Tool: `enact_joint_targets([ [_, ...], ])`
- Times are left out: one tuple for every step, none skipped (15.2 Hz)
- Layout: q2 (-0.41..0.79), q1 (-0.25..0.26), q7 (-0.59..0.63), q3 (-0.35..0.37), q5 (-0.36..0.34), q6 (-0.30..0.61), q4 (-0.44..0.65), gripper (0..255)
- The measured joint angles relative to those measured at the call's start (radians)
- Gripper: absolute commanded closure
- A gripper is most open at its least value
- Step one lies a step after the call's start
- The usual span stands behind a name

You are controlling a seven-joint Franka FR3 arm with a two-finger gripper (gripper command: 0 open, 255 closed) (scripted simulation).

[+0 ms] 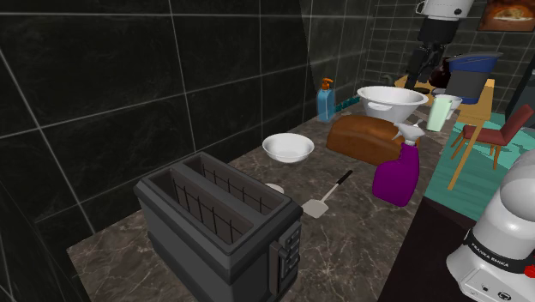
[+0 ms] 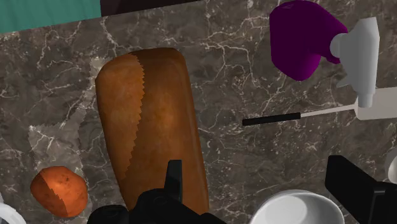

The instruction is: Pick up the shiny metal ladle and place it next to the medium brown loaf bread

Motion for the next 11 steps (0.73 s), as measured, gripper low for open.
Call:
enact_joint_targets([
  [0.0, 0.0, 0.0, 0.0, 0.0, 0.0, 0.0, 0],
  [0.008, 0.003, 0.006, 0.006, 0.005, 0.009, -0.002, 0],
  [0.023, 0.007, 0.014, 0.015, 0.013, 0.022, -0.003, 0],
  [0.039, 0.012, 0.025, 0.027, 0.023, 0.042, -0.011, 0],
  [0.064, 0.018, 0.04, 0.042, 0.034, 0.064, -0.011, 0],
  [0.088, 0.022, 0.049, 0.053, 0.043, 0.088, -0.014, 0],
  [0.11, 0.026, 0.056, 0.061, 0.05, 0.111, -0.018, 0],
  [0.133, 0.033, 0.073, 0.079, 0.061, 0.126, -0.013, 0],
  [0.157, 0.036, 0.077, 0.086, 0.067, 0.146, -0.011, 0],
  [0.184, 0.041, 0.089, 0.099, 0.075, 0.168, -0.008, 0],
  [0.209, 0.047, 0.102, 0.113, 0.084, 0.194, -0.013, 0],
])
